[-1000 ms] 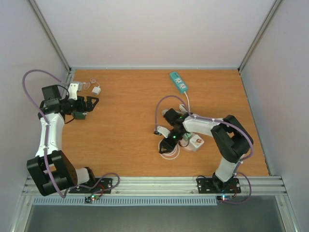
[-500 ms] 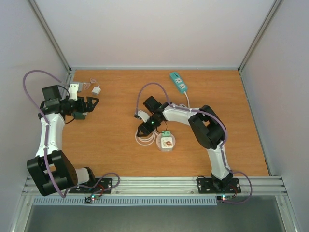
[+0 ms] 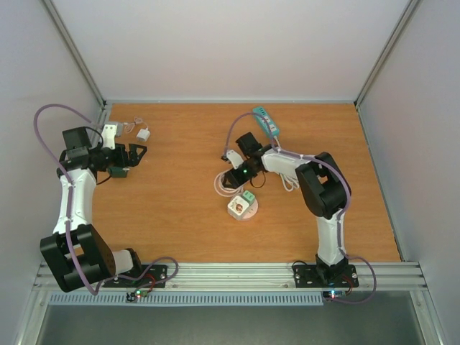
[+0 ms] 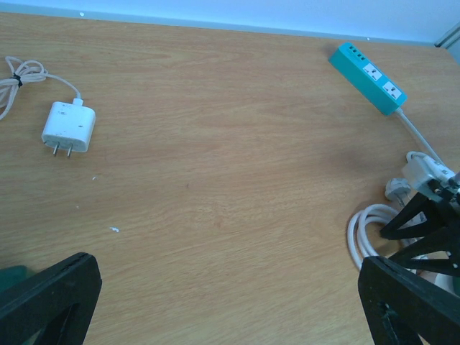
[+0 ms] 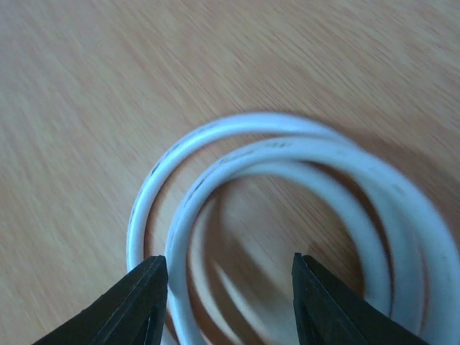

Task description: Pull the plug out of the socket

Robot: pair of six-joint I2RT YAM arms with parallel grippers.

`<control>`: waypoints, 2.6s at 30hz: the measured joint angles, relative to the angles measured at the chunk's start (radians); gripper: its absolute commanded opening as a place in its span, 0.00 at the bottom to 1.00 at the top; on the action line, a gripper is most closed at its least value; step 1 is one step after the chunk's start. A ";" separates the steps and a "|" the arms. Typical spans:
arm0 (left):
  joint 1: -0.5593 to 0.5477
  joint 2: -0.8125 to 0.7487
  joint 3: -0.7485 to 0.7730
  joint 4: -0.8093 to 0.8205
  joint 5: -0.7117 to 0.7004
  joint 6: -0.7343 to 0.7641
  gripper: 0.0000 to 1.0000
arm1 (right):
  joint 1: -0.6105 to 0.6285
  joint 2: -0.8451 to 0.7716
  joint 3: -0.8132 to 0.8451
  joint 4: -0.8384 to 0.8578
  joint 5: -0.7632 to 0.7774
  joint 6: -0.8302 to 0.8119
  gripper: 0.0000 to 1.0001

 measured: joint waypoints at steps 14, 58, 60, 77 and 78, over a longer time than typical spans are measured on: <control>0.000 0.000 0.000 0.000 0.012 0.000 1.00 | -0.100 -0.214 -0.288 0.018 0.039 -0.074 0.49; 0.000 0.000 -0.005 0.006 0.012 -0.001 1.00 | -0.349 -0.562 -0.664 -0.185 -0.060 -0.451 0.64; 0.000 0.000 -0.005 0.007 0.012 -0.001 1.00 | -0.349 -0.568 -0.676 -0.169 -0.064 -0.462 0.63; 0.000 0.000 -0.005 0.005 0.018 0.005 1.00 | -0.172 -0.467 -0.615 -0.016 -0.134 -0.290 0.60; 0.000 0.000 -0.005 0.003 0.021 0.010 1.00 | -0.155 -0.462 -0.610 -0.008 -0.136 -0.274 0.60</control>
